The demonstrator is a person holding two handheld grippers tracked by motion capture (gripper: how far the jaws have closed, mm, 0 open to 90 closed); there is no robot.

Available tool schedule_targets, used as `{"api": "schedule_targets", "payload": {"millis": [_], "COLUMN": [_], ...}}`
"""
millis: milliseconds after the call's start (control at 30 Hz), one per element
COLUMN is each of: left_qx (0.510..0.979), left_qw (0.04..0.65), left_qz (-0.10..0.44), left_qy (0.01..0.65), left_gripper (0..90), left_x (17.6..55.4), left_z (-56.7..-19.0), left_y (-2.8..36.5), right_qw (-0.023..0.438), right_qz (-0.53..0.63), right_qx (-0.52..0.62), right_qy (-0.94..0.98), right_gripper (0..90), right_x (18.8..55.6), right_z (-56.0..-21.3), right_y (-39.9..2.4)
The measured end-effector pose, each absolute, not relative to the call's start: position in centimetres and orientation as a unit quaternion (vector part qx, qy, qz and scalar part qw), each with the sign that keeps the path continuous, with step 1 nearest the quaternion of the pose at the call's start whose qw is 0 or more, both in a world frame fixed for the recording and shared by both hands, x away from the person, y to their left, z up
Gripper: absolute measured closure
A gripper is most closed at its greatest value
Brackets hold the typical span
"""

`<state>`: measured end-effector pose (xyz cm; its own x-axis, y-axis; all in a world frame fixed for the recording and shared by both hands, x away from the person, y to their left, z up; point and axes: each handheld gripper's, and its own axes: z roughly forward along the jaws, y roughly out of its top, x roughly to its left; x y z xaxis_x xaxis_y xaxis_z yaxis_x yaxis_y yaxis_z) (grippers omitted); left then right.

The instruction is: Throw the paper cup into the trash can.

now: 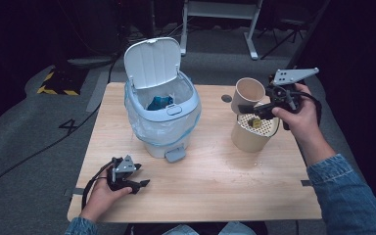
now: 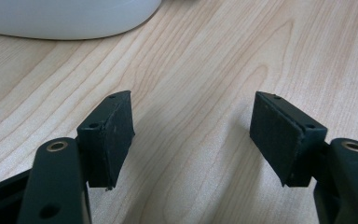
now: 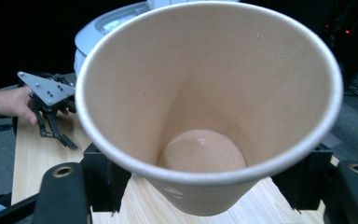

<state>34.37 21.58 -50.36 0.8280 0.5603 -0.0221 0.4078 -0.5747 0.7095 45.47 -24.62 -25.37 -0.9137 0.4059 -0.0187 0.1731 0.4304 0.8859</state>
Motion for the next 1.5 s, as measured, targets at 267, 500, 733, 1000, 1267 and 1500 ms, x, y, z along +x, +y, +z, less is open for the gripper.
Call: {"api": "schedule_targets", "payload": {"millis": [267, 500, 733, 1000, 1267, 1500], "left_qx": [0.882, 0.881, 0.881, 0.88, 0.879, 0.879], "left_qw": [0.369, 0.369, 0.369, 0.37, 0.369, 0.369], "left_qz": [0.104, 0.105, 0.104, 0.106, 0.11, 0.109], "left_qy": [0.275, 0.277, 0.277, 0.277, 0.281, 0.281], "left_gripper": [30.7, 30.8, 30.8, 30.8, 30.9, 30.8], "left_x": [34.3, 34.3, 34.4, 34.5, 34.6, 34.6], "left_z": [-50.4, -50.4, -50.4, -50.4, -50.4, -50.3], "left_y": [21.6, 21.5, 21.5, 21.2, 21.0, 21.0], "right_qw": [0.097, 0.085, 0.087, 0.087, 0.094, 0.101], "right_qz": [0.513, 0.515, 0.517, 0.518, 0.513, 0.491], "right_qx": [0.154, 0.146, 0.141, 0.151, 0.162, 0.167], "right_qy": [0.839, 0.84, 0.839, 0.837, 0.837, 0.849], "right_gripper": [29.9, 29.7, 29.6, 29.4, 29.1, 29.0], "right_x": [46.3, 46.8, 47.2, 48.2, 49.6, 50.3], "right_z": [-24.6, -23.8, -23.3, -23.1, -23.5, -24.5], "right_y": [-20.9, -17.8, -14.7, -11.8, -8.9, -6.7]}}
